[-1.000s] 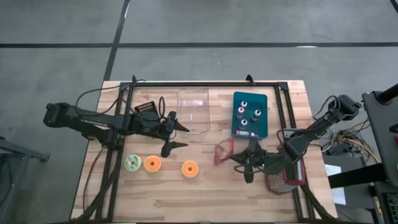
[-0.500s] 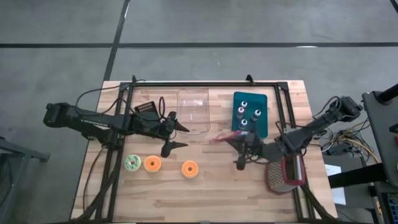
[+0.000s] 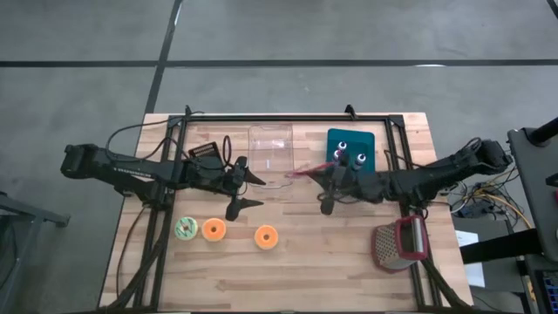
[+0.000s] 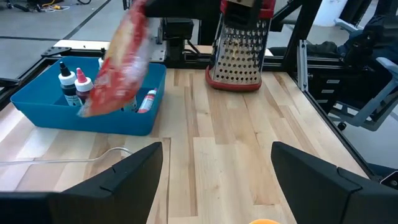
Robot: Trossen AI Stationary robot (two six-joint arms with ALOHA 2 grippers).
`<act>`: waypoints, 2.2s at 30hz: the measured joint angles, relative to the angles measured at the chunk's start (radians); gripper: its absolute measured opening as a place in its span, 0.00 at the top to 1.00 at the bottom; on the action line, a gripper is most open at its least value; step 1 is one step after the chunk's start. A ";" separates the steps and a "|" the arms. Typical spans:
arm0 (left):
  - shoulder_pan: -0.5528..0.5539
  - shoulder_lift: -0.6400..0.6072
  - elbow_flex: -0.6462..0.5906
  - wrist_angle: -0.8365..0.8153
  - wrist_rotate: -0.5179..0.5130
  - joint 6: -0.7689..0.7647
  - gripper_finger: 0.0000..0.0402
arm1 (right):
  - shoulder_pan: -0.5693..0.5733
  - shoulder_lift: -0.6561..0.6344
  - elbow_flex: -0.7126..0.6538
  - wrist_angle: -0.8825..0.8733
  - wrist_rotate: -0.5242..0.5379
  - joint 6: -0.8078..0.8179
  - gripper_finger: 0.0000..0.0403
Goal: Pick & Place Food Item
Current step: Put the red popcorn bag into the transparent bin
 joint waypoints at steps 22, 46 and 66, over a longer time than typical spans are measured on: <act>0.000 0.000 0.000 0.000 -0.003 0.000 0.24 | -0.470 0.149 0.005 0.295 -0.739 -0.320 0.98; 0.000 0.000 0.000 0.000 -0.002 0.000 0.24 | -0.574 0.624 0.402 0.047 -0.909 -0.338 0.98; 0.000 0.000 0.000 0.000 0.000 0.000 0.24 | -0.570 0.647 0.460 -0.349 -0.905 -0.313 0.98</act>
